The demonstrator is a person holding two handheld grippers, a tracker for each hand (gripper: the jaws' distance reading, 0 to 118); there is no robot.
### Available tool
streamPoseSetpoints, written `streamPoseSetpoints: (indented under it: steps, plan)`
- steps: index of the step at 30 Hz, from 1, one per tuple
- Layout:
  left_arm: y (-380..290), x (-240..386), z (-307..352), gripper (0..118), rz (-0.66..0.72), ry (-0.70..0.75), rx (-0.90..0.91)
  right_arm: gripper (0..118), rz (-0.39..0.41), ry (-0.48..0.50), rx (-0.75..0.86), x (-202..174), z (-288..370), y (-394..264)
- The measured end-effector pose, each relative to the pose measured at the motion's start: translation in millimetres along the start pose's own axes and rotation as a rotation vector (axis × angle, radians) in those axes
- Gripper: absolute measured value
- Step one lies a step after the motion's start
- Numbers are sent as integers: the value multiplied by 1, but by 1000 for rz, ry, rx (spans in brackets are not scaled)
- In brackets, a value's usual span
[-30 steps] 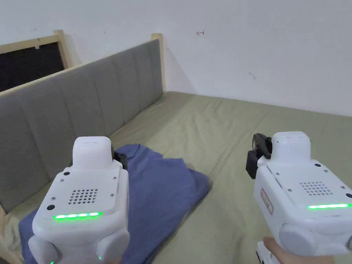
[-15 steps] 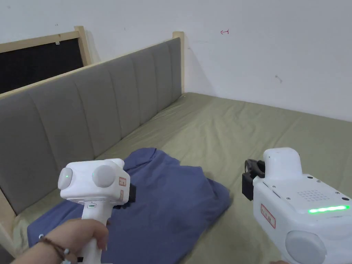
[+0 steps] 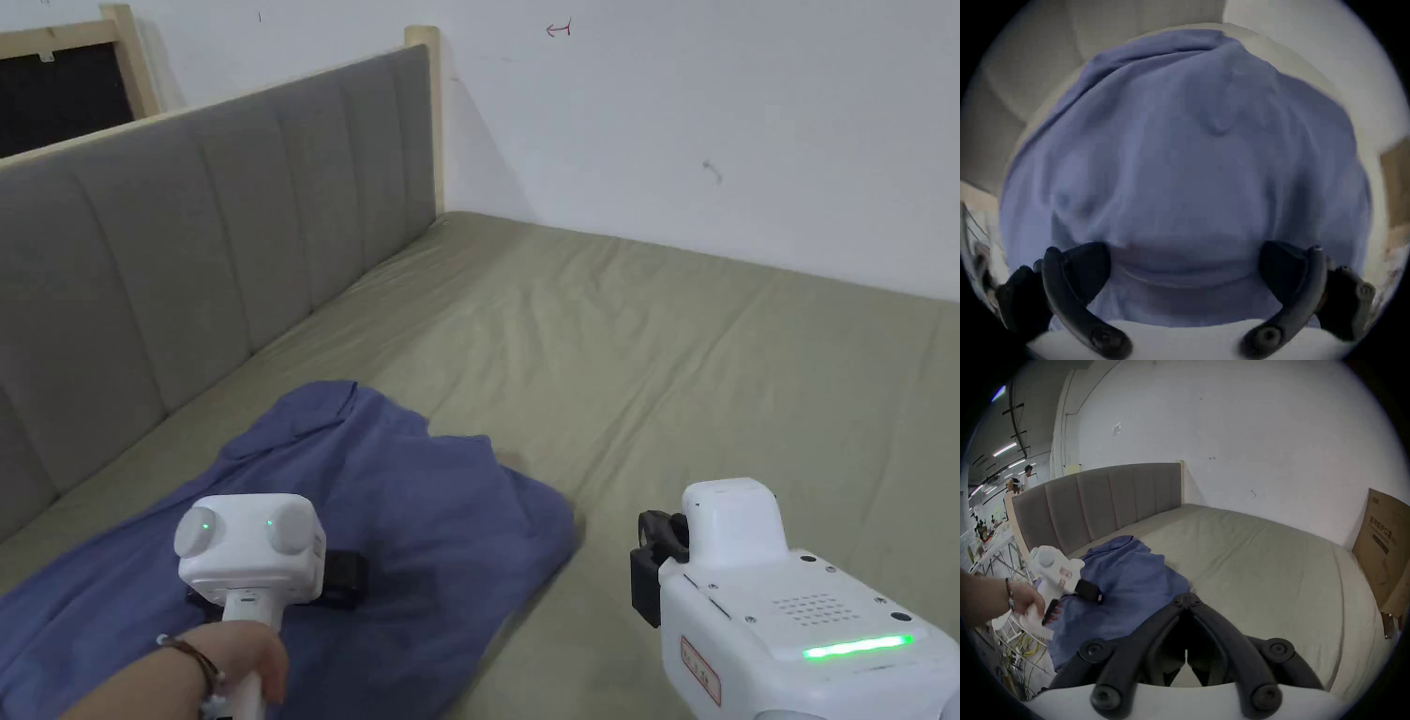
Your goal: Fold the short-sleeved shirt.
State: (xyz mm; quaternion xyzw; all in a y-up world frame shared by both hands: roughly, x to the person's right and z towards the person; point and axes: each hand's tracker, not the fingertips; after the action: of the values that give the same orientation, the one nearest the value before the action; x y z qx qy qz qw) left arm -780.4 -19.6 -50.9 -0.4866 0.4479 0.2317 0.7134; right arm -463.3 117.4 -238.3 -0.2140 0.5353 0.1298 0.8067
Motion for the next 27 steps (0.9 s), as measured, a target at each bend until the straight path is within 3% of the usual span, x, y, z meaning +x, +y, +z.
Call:
streamPoseSetpoints:
  steps: [5, 7, 9, 10, 11, 13, 15, 19, 23, 27]
  plan:
    - [1, -6, 7, 116, 30, -19, -24, 0, -48, 13, -8, 2, -12, 5]
    - [-2, -16, 19, 102, -2, -74, 3, 0, -48, 21, -3, 0, -11, 7]
    - [-5, -23, 37, 47, -39, -82, 49, 0, -36, 26, -4, -3, -8, 9]
    - [-5, -27, 47, 10, -64, -96, 84, 0, -31, 29, -4, -3, -7, 10]
    - [-7, -29, 54, 0, -99, -76, 104, 0, -28, 33, -3, -4, -5, 10]
    - [-12, -35, 70, 0, -164, -15, 129, 0, -26, 34, -2, -5, -1, 11]
    - [-14, -43, 88, 0, -131, -91, 144, 0, -41, 32, -1, -5, 6, 12]
    - [-5, -57, 140, 0, -76, -103, 280, 0, -64, 39, 16, -3, 28, 15]
    - [2, -63, 212, 0, -66, -74, 429, 0, -32, 9, 59, 7, 60, 21]
    - [7, -34, 312, 0, -131, -170, 588, 0, -67, -22, 115, 28, 105, 21]
